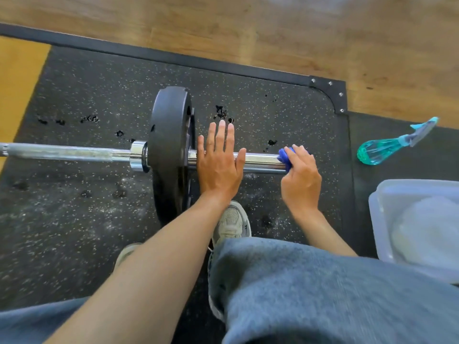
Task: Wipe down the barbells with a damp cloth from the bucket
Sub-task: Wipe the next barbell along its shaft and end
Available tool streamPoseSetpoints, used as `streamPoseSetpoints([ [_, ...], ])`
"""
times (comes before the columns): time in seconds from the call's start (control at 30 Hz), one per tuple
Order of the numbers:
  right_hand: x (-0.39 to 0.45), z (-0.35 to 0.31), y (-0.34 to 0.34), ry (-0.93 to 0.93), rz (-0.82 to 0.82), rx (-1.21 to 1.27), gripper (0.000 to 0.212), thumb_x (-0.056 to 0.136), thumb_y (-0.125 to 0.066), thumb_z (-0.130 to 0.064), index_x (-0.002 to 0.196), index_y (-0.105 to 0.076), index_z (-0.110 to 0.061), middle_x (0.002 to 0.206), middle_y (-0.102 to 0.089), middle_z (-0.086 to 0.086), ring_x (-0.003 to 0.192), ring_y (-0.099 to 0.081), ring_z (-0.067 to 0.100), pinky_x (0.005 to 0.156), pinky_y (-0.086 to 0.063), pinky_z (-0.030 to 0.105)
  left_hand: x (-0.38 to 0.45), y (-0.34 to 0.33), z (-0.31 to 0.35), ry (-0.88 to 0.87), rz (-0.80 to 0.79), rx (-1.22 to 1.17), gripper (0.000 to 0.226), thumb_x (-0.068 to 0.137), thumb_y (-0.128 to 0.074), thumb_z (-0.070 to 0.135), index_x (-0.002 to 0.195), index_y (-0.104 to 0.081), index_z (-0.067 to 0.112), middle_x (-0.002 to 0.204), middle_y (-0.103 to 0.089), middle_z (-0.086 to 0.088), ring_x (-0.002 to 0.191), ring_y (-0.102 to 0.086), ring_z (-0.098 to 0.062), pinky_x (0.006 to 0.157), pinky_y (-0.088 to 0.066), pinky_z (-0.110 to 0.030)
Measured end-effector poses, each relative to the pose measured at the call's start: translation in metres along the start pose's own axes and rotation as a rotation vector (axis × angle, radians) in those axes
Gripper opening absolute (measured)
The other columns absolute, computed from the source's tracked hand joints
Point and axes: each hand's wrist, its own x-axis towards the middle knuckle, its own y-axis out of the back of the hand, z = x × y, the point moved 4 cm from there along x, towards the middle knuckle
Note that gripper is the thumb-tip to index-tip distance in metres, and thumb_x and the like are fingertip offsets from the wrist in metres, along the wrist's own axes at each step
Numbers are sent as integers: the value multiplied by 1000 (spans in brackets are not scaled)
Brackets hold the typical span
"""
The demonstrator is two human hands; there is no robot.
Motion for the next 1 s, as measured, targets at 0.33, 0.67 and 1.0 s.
streamPoseSetpoints([
  [0.33,-40,4,22,-120,-6,-7,32,95,-49,4,117,-71,-5,118,-68,10,113,-60,33,103,-48,49,-55,3,-1,-31,-40,-26,68,107,-15,52,162,-22,13,170,-19,-5,158,-10,-23,127,-5,-47],
  [0.67,-46,-2,25,-270,-342,-119,31,87,-46,2,94,-72,-14,93,-69,6,82,-58,27,71,-45,36,-95,1,-4,-42,-36,-25,67,107,-24,51,162,-21,13,170,-17,-4,158,-7,-22,126,0,-45],
  [1.0,-68,13,20,12,-38,-124,41,80,-53,7,114,-73,-5,109,-71,8,97,-64,33,81,-59,48,-93,0,-6,-46,-37,-12,69,106,-25,53,163,-21,14,170,-18,-4,158,-7,-22,126,0,-45],
])
